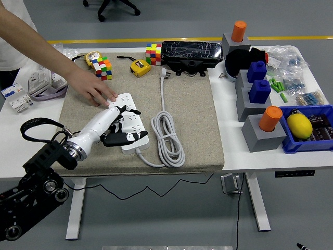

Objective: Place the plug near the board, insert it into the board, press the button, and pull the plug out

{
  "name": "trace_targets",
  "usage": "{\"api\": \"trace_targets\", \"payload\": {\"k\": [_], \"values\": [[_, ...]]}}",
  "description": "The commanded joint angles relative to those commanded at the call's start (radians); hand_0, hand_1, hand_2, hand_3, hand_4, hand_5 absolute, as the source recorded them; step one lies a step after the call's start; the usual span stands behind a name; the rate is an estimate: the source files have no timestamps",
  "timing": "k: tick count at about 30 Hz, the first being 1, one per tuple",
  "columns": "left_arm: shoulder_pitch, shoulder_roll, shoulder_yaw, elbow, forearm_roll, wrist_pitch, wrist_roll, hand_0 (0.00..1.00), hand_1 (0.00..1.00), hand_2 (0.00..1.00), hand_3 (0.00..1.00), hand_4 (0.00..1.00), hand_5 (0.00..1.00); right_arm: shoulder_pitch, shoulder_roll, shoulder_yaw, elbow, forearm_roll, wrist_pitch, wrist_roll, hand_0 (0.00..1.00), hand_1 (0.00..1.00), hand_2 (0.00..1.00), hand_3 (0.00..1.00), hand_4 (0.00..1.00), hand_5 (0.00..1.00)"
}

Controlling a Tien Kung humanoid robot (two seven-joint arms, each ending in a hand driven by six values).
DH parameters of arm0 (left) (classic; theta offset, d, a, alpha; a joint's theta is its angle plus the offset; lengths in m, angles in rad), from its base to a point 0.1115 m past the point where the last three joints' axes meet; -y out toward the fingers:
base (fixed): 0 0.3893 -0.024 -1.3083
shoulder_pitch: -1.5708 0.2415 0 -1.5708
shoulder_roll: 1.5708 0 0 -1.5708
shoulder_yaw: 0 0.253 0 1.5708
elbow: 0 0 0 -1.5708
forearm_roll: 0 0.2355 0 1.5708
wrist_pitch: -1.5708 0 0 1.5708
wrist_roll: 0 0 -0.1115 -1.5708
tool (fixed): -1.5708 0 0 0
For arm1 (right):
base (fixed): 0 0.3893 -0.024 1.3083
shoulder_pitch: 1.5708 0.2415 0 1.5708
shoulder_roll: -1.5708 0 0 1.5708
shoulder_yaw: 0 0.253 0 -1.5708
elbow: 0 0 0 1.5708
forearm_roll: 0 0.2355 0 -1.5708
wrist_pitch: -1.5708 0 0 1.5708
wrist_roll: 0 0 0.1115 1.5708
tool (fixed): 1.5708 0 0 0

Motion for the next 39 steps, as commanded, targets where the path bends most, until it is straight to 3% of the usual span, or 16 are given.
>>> {"api": "trace_targets", "payload": {"k": [12, 20, 23, 24, 32, 39], "values": [[-0.003, -0.001, -0.002, 0.0, -0.006, -0.006, 0.007, 0.166, 0.111, 0.195, 0.663, 0.869, 0.537, 0.001, 0.0, 0.001, -0.001, 0.0, 0.0, 0.0, 0.654, 0.651, 0.658, 0.57, 0.992, 0.561], [-0.006, -0.004, 0.006, 0.008, -0.006, -0.045, 0.045, 0.125, 0.069, 0.181, 0.665, 0.851, 0.508, 0.0, -0.002, -0.003, 0.0, 0.002, -0.001, 0.0, 0.654, 0.651, 0.658, 0.571, 0.992, 0.561], [-0.01, -0.007, 0.012, 0.013, 0.011, -0.083, 0.084, 0.125, 0.069, 0.181, 0.665, 0.851, 0.508, 0.0, -0.002, -0.004, 0.0, 0.002, 0.0, 0.0, 0.654, 0.651, 0.658, 0.571, 0.992, 0.561], [-0.011, -0.008, 0.013, 0.015, 0.022, -0.099, 0.098, 0.087, 0.061, 0.137, 0.71, 0.847, 0.496, 0.0, -0.002, -0.004, 0.0, 0.002, 0.0, 0.0, 0.654, 0.651, 0.658, 0.571, 0.993, 0.562], [-0.021, -0.01, 0.032, 0.024, 0.114, -0.214, 0.199, 0.078, 0.062, 0.135, 0.702, 0.85, 0.498, 0.002, -0.002, -0.004, 0.0, 0.003, 0.0, 0.0, 0.653, 0.651, 0.658, 0.571, 0.993, 0.562], [-0.023, -0.015, 0.041, 0.049, 0.123, -0.22, 0.209, 0.079, 0.062, 0.134, 0.696, 0.849, 0.497, 0.0, -0.002, -0.003, 0.001, 0.003, 0.0, 0.0, 0.653, 0.651, 0.658, 0.572, 0.993, 0.561]]}}
